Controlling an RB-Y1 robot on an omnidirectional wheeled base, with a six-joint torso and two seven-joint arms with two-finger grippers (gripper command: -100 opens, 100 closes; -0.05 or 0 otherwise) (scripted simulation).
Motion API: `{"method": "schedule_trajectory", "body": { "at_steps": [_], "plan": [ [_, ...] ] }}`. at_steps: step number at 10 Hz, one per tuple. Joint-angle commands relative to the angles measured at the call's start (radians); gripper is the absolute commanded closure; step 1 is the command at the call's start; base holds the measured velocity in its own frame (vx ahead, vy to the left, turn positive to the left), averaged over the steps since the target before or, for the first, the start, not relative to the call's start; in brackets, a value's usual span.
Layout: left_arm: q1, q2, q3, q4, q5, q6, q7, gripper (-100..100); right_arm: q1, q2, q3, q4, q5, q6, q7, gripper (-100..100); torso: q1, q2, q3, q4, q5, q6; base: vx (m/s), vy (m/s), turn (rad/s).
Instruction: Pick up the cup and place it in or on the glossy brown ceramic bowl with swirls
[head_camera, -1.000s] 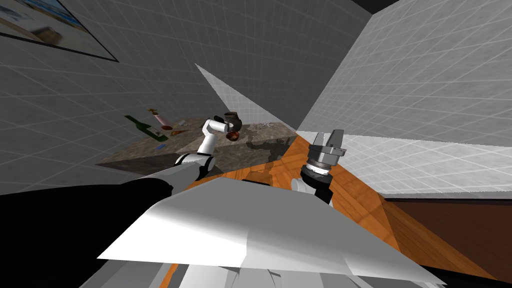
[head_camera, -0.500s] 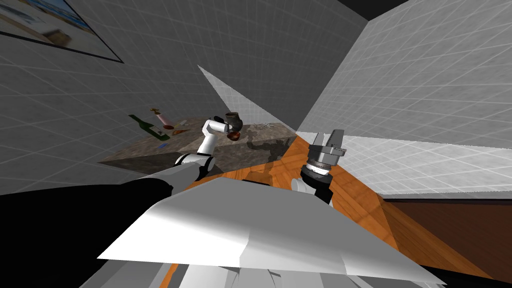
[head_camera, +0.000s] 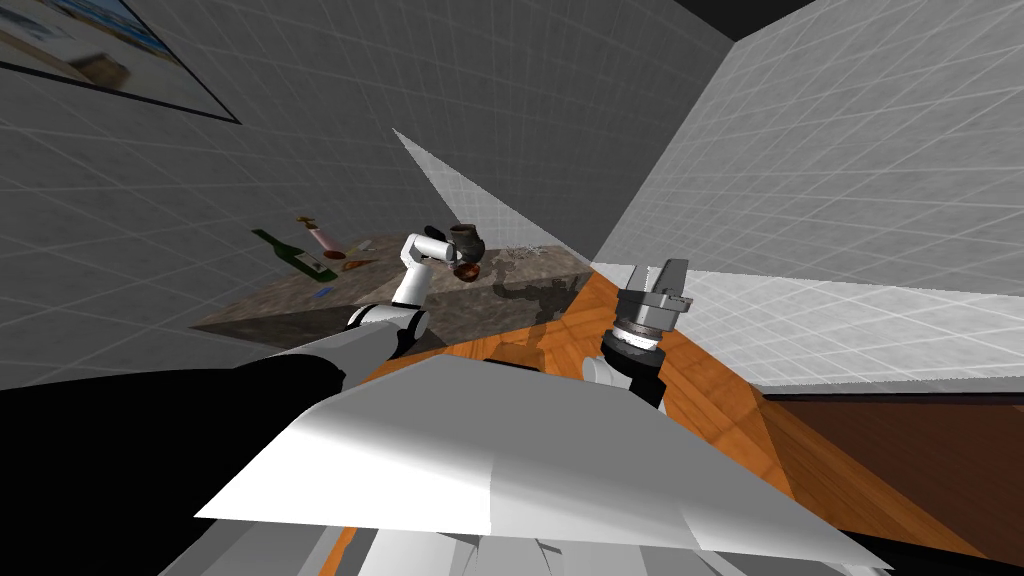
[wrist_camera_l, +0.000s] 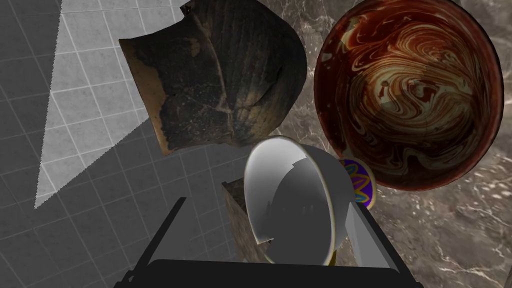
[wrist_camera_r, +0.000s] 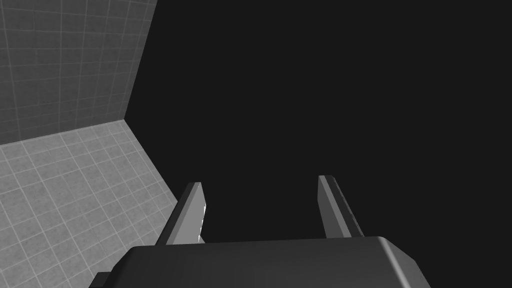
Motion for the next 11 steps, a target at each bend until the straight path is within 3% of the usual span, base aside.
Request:
{"method": "schedule_trajectory", "body": {
  "at_steps": [1,4,5,6,11],
  "plan": [
    [-0.009,0.009,0.002,-0.021,0.004,0.036,0.003,-100,0.0,0.0,0.0,0.0,0.0,0.0,0.0,0,0.0,0.0,0.0,0.0,0.0,0.0,0.008,0.024,-0.034],
    [-0.033,0.03,0.007,-0.044,0.015,0.095,0.006,-100,0.0,0.0,0.0,0.0,0.0,0.0,0.0,0,0.0,0.0,0.0,0.0,0.0,0.0,0.006,0.019,-0.031],
    [-0.025,0.027,0.008,-0.04,0.015,0.079,0.003,-100,0.0,0.0,0.0,0.0,0.0,0.0,0.0,0,0.0,0.0,0.0,0.0,0.0,0.0,0.002,0.008,-0.005],
    [-0.025,0.028,0.008,-0.041,0.016,0.084,0.004,0,0.0,0.0,0.0,0.0,0.0,0.0,0.0,0,-0.001,0.0,0.0,0.0,0.0,0.0,0.0,0.0,0.0],
    [-0.025,0.028,0.008,-0.041,0.016,0.083,0.004,0,0.0,0.0,0.0,0.0,0.0,0.0,0.0,0,-0.001,0.001,0.0,0.0,0.0,0.0,0.0,0.0,0.0]
  ]
}}
